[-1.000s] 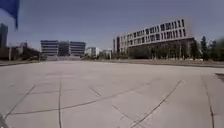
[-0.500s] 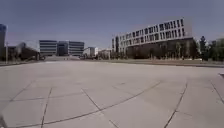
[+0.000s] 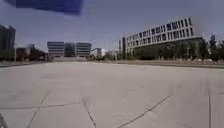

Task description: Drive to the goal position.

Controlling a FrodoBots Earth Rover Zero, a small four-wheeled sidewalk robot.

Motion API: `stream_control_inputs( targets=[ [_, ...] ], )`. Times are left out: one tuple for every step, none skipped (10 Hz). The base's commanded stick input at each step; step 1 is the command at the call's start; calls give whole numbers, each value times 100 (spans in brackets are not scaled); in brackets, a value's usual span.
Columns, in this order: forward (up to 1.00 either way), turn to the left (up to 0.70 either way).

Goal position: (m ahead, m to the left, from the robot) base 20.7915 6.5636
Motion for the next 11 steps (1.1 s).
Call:
stream_control_inputs(
  targets=[
    [100,40],
    [100,15],
    [100,15],
    [77,19],
    [25,3],
    [100,21],
    [100,40],
    [100,28],
    [100,0],
    [100,0],
    [100,0]
  ],
)
